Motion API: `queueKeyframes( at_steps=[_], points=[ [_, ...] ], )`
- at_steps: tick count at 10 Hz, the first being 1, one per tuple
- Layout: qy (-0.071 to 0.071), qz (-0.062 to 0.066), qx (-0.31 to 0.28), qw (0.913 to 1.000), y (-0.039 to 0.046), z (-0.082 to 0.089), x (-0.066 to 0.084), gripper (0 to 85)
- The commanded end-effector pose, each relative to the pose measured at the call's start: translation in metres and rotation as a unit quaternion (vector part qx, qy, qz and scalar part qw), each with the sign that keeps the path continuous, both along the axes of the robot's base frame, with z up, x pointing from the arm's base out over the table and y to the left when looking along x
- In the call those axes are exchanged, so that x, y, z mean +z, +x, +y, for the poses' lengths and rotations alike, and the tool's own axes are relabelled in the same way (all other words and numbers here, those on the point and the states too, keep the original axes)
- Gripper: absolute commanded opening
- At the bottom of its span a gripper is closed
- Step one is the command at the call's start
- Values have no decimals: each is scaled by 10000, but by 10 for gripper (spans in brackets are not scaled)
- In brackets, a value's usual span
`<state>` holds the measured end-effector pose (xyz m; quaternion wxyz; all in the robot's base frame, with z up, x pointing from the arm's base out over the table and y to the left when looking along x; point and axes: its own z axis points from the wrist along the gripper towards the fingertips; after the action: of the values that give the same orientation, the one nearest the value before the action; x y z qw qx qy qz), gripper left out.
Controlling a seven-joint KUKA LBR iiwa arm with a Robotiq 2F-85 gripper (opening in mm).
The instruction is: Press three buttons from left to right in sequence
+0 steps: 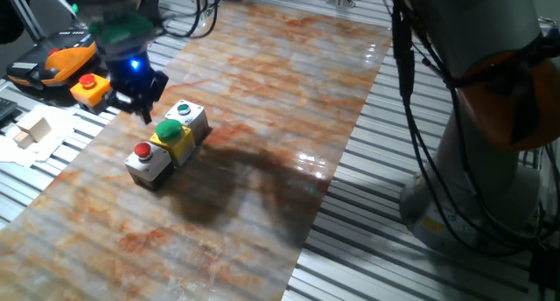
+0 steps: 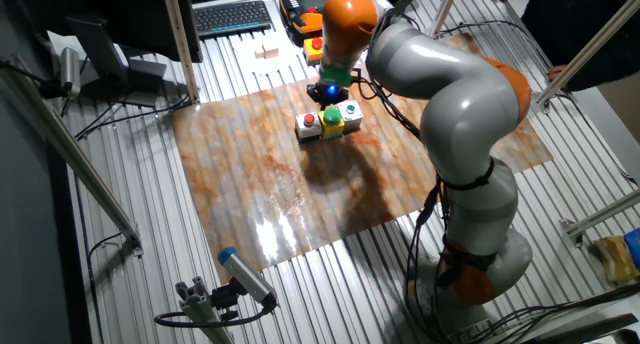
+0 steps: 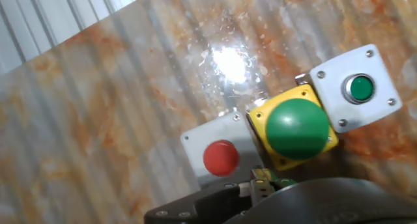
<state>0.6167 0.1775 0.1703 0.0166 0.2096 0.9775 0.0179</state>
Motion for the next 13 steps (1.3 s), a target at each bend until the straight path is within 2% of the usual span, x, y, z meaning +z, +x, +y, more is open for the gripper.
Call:
queueKeyframes(
  at_steps=[1,4,9,13],
  points=[
    [-30,-31,-38,10000,17,44,-89,0],
    [-32,-36,-53,10000,98,66,-238,0],
    [-200,-89,-66,9997,105,167,-497,0],
    [-183,-91,-43,9998,117,176,-562,0]
  ],
)
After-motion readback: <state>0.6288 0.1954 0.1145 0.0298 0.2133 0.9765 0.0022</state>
